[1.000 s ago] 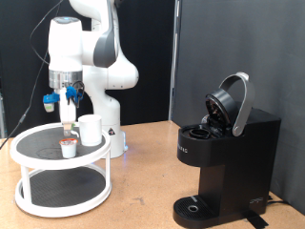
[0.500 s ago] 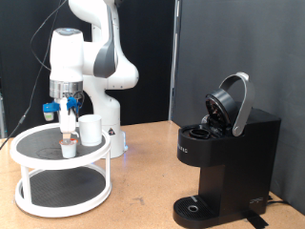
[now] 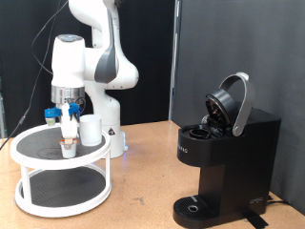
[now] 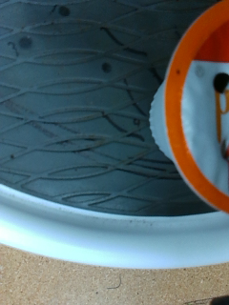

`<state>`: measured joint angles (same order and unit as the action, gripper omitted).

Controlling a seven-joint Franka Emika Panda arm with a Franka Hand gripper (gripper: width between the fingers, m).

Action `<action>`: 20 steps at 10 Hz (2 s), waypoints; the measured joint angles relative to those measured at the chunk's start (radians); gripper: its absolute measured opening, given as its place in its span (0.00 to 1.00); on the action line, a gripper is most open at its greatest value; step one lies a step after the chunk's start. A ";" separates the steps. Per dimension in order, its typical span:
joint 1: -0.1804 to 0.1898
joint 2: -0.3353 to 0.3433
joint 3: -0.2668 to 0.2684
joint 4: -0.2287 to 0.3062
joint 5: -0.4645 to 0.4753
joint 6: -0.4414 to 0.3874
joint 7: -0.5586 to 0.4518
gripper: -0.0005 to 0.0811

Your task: Make a cup of coffee with the keurig machine

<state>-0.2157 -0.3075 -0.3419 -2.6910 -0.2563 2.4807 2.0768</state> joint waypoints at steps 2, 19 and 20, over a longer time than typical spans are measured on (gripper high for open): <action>0.001 0.000 0.002 -0.011 0.000 0.008 0.000 0.91; 0.018 -0.155 -0.001 0.072 0.215 -0.320 -0.117 0.46; 0.035 -0.158 -0.007 0.088 0.290 -0.337 -0.140 0.46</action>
<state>-0.1804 -0.4655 -0.3486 -2.6028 0.0337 2.1441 1.9372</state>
